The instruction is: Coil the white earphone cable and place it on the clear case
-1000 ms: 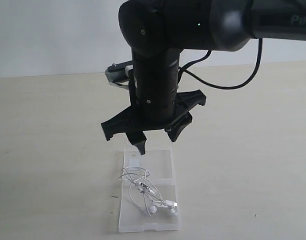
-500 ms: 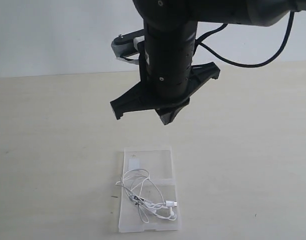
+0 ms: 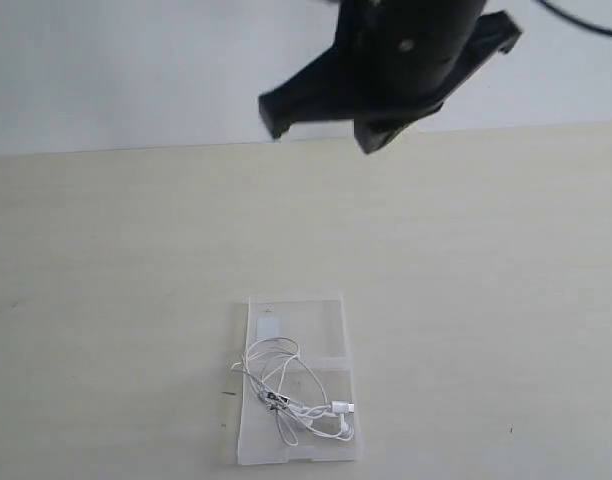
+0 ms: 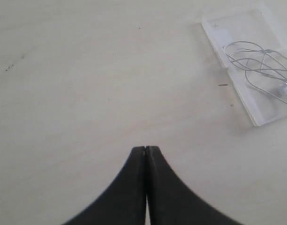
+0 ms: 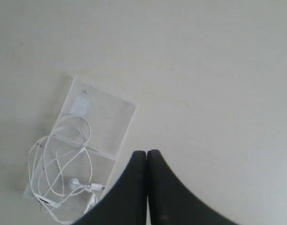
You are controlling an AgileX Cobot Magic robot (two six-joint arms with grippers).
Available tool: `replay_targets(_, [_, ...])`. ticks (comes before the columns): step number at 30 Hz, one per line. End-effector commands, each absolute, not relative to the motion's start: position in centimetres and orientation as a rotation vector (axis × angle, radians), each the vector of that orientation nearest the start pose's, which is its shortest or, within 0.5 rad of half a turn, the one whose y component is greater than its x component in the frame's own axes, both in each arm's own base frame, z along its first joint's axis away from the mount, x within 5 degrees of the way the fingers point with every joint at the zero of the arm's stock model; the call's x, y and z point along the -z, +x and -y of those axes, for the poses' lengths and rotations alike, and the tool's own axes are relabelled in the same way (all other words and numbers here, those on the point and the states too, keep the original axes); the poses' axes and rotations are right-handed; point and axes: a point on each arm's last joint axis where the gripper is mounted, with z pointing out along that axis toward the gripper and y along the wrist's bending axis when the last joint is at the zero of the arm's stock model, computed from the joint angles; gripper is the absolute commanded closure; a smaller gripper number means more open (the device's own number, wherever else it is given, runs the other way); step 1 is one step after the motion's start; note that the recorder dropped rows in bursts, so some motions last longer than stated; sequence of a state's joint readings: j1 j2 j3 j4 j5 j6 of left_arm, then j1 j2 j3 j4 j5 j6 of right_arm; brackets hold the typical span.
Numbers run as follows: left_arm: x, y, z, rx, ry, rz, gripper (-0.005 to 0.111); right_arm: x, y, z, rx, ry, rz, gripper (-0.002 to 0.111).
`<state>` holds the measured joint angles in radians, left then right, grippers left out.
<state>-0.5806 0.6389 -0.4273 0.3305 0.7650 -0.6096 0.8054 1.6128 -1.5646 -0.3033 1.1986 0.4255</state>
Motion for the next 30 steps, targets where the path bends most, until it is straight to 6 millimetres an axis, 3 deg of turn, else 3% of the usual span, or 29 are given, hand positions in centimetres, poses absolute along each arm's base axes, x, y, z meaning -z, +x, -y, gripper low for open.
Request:
replay_targets(1, [-24.5, 9.9, 4.0, 0.158, 0.168, -2.392, 0.107, -40.2, 21.7, -18.6, -0.146, -0.500, -2.323, 0.108])
replay_targets(7, [-24.5, 9.9, 4.0, 0.158, 0.168, -2.392, 0.107, -43.3, 17.2, -14.0, -0.240, -0.445, -2.198, 0.108])
replay_targets(17, [-24.5, 9.9, 4.0, 0.158, 0.168, -2.392, 0.107, -47.4, 12.4, -9.1, -0.370, -0.367, -2.010, 0.108])
replay_targets(25, [-24.5, 9.9, 4.0, 0.158, 0.168, -2.392, 0.107, -48.9, 9.5, -5.3, -0.383, -0.305, -1.871, 0.108])
replay_targets(30, [-24.5, 9.9, 4.0, 0.158, 0.168, -2.392, 0.107, -47.3, 8.9, -3.0, -0.357, -0.141, -1.685, 0.108])
